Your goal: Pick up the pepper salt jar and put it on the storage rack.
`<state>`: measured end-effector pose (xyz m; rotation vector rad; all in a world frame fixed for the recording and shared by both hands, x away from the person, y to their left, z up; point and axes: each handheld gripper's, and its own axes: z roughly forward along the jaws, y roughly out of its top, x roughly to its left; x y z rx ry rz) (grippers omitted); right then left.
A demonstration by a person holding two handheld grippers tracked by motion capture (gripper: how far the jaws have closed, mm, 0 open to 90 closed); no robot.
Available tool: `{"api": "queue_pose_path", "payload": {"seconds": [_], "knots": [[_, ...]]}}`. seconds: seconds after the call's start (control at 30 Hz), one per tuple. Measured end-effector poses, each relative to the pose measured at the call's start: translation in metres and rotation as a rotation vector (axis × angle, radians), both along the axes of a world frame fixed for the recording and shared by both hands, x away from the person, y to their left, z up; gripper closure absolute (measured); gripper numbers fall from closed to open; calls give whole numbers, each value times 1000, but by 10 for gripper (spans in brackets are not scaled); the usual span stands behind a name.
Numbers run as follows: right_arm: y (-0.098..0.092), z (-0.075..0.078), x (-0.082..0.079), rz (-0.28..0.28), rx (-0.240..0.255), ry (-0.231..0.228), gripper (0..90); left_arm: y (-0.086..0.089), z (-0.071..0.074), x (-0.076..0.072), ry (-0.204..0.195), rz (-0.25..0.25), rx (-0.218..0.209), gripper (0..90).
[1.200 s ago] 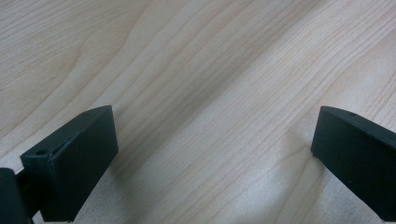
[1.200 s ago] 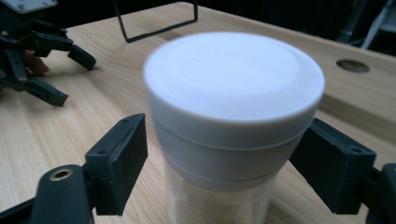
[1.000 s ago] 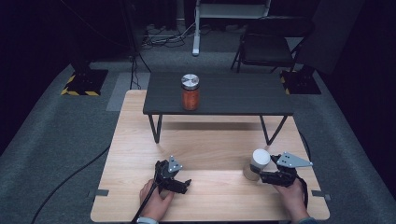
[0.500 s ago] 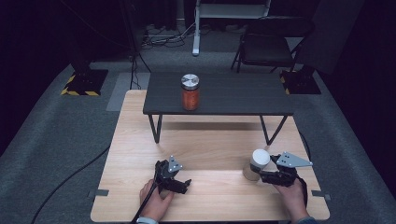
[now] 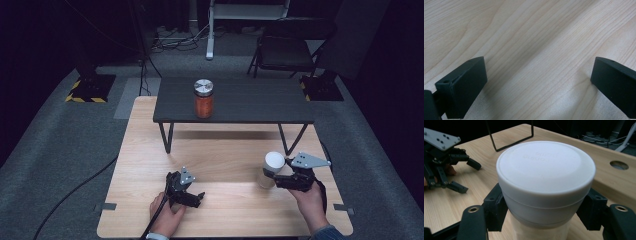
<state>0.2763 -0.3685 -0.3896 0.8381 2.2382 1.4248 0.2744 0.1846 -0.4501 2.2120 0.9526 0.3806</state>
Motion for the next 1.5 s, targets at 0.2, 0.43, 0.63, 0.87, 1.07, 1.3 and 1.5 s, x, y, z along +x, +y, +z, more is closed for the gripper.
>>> {"api": "queue_pose_path", "payload": {"seconds": [0.2, 0.43, 0.63, 0.87, 1.07, 1.3, 1.5], "knots": [[9, 29, 9, 6, -10, -19, 341, 0, 0, 0, 0, 1, -1, 5], [15, 60, 15, -4, 2, -38, 340, 0, 0, 0, 0, 0, 0, 5], [21, 86, 23, -15, -9, -56, 340, 0, 0, 0, 0, 0, 0, 5], [28, 114, 36, -29, 2, -63, 340, 0, 0, 0, 0, 0, 0, 5], [30, 127, 41, -36, 7, -67, 341, 0, 0, 0, 0, 0, 0, 5], [34, 145, 49, -29, -6, -56, 340, 0, 0, 0, 0, 0, 0, 5], [39, 160, 55, -18, -6, -59, 340, 0, 0, 0, 1, 2, -3, 5]]}}
